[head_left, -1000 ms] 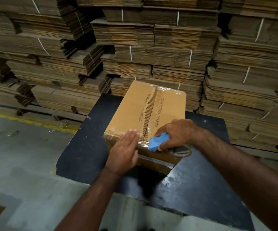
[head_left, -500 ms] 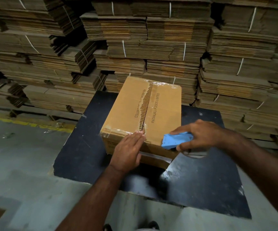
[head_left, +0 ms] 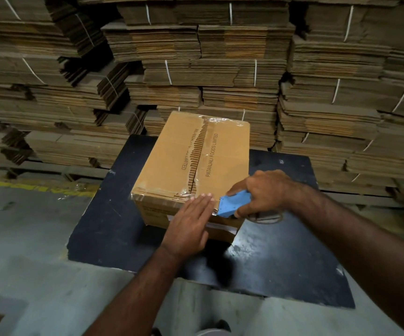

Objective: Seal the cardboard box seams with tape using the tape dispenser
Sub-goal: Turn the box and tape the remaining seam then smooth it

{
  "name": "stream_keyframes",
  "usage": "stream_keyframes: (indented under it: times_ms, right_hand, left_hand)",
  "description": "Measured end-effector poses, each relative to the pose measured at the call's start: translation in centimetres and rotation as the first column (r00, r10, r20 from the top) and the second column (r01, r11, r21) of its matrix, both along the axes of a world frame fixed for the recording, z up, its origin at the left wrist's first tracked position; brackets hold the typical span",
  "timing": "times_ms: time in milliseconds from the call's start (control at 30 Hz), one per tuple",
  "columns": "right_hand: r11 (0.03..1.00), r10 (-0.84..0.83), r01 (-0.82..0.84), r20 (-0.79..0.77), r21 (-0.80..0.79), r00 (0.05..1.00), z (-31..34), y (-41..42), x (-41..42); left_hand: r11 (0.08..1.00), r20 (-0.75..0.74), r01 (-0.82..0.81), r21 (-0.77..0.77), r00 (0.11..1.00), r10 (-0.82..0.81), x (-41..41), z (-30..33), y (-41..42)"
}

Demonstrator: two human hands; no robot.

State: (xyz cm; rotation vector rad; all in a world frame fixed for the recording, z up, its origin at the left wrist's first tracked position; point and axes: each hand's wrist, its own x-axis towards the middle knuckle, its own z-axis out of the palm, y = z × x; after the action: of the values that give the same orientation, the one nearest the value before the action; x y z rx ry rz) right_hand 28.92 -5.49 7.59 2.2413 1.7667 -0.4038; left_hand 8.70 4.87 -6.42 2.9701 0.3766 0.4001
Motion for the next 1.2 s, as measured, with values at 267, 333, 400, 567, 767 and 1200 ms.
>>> stream_keyframes:
  times_ms: [267, 333, 400, 567, 767, 1200]
  right_hand:
    - [0.998, -0.067, 0.067, -0.083, -0.005, 0.994, 0.4, -5.4, 3.4]
    - [0.995, -0.092, 0.090, -0.056, -0.034, 0.994, 0.4, -6.5, 3.7]
    - [0.996, -0.080, 0.080, -0.004, -0.042, 0.997, -0.1, -6.5, 3.4]
    - [1.000, -0.011, 0.012, 0.054, -0.018, 0.998, -1.0, -6.1, 3.2]
    - [1.000, -0.003, 0.001, 0.076, 0.024, 0.997, -1.7, -6.3, 3.4]
    - [0.993, -0.079, 0.093, -0.182, 0.066, 0.980, -5.7, -11.3, 7.0]
  left_hand:
    - [1.000, -0.033, -0.011, 0.000, 0.999, 0.011, -0.1, 0.0, 0.3]
    - [0.999, -0.018, -0.027, -0.017, 0.999, 0.027, 0.0, 0.2, 0.2]
    - [0.999, 0.006, -0.032, -0.030, 0.999, 0.032, 0.2, 0.3, 0.1]
    - [0.996, 0.027, -0.080, -0.049, 0.996, 0.082, 0.9, 0.9, -1.5]
    - [0.993, 0.014, 0.094, -0.073, 0.996, -0.093, 3.7, 0.5, -5.1]
    - [0.998, -0.159, 0.060, 0.000, 0.985, -0.060, 3.0, 1.2, -4.6]
